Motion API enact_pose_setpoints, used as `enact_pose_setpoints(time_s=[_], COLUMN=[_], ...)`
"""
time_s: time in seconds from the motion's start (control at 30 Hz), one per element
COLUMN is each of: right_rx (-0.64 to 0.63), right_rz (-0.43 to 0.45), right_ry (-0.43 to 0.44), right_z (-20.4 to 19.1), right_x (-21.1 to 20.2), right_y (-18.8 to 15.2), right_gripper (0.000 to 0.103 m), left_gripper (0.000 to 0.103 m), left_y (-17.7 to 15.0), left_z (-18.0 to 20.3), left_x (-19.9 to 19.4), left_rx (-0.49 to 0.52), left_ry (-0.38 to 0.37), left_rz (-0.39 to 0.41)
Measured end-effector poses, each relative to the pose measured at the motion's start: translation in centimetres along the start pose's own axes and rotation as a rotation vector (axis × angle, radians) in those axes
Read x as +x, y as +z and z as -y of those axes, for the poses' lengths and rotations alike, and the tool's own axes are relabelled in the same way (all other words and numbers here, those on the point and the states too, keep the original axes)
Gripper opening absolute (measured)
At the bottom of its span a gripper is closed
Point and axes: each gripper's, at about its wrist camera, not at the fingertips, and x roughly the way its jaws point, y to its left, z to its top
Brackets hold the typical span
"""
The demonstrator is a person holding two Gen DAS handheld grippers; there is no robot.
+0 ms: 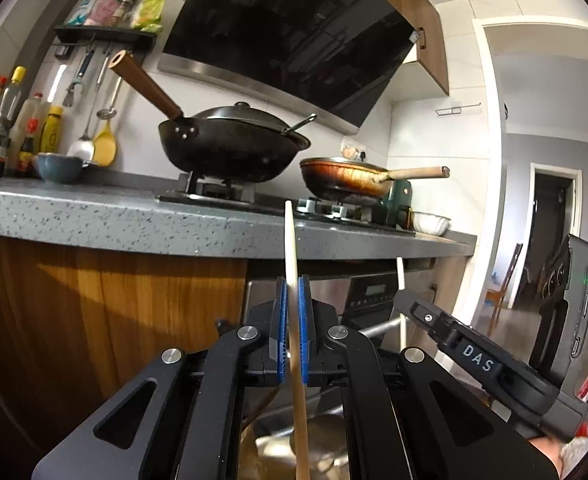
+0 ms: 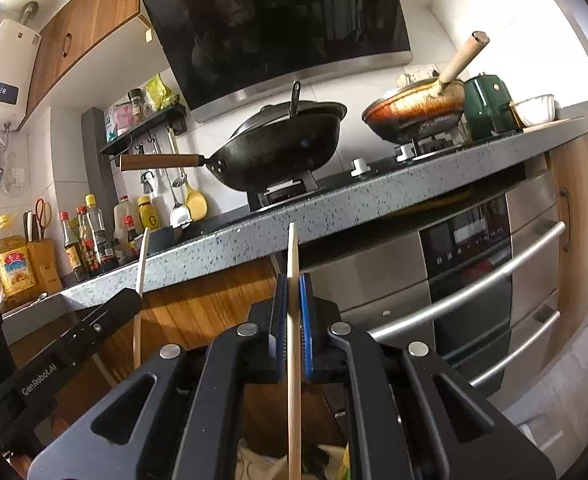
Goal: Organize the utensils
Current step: 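Lift both chopsticks and carry them up over the holder, then lower the chopsticks into the holder and open both tools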
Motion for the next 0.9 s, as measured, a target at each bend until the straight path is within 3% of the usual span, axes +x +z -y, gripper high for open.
enact_pose_setpoints(time_s=[0.17, 0.33, 0.9], right_rx=[-0.054, -0.106, -0.095], right_rz=[0.045, 0.037, -0.114], right_ry=[-0.033, -0.044, 0.018], right_z=[0.1, 0.0, 1.4], right_x=[0.1, 0.2, -3.9], right_y=[-0.9, -2.4, -5.7], right_gripper=[0.006, 0.006, 0.006], left_gripper=[0.006, 0.006, 0.006], left_y=[-1.3, -2.1, -2.3], left_z=[0.8, 1.1, 0.0], left_x=[0.1, -0.4, -5.0], left_rx=[0.053, 0.083, 0.077], left_ry=[0.024, 0.031, -0.002], left_rz=[0.034, 0.052, 0.031])
